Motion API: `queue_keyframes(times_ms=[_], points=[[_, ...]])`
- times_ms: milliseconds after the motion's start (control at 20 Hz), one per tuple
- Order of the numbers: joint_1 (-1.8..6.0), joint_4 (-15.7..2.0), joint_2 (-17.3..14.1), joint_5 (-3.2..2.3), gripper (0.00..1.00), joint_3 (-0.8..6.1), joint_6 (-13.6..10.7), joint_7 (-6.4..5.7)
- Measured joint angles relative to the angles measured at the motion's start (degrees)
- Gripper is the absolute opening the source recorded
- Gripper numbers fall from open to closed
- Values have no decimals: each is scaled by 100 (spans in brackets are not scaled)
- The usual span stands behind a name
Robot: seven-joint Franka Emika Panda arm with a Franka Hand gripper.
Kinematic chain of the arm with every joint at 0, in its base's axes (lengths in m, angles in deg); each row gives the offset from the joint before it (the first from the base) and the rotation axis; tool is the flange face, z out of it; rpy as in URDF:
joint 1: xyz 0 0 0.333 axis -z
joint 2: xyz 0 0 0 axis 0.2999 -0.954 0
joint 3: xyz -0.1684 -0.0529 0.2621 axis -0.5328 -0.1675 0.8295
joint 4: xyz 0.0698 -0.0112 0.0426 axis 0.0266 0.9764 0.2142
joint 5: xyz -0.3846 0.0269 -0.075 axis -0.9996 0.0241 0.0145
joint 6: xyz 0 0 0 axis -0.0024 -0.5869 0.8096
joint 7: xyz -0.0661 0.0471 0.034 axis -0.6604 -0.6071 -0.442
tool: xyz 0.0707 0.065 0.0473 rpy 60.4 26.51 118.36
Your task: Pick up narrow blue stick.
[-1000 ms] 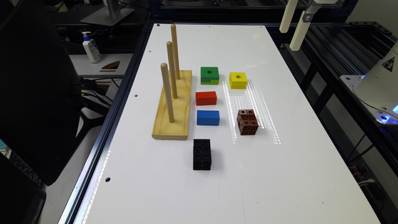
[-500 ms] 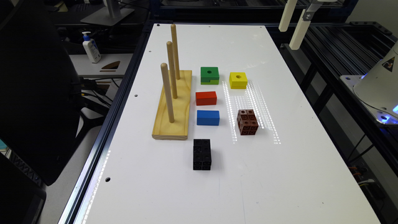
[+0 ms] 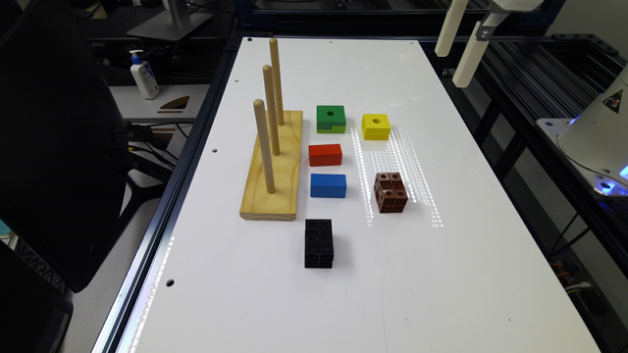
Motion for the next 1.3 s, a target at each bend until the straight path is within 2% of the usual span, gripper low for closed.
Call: queue_keyframes(times_ms=[200,350,600,800,1050,1300], points=[[-26,-248,-252,19,100,36,39,-24],[-93,-500,-548,25,100,86,45,-132],[-146,-822,-953,34,100,158,50,-240],[-153,-955,-1105,51,100,256,50,-329],[-155,-1060,-1194,94,100,341,50,-382],[-155,-1226,-1340,101,100,395,50,-424]])
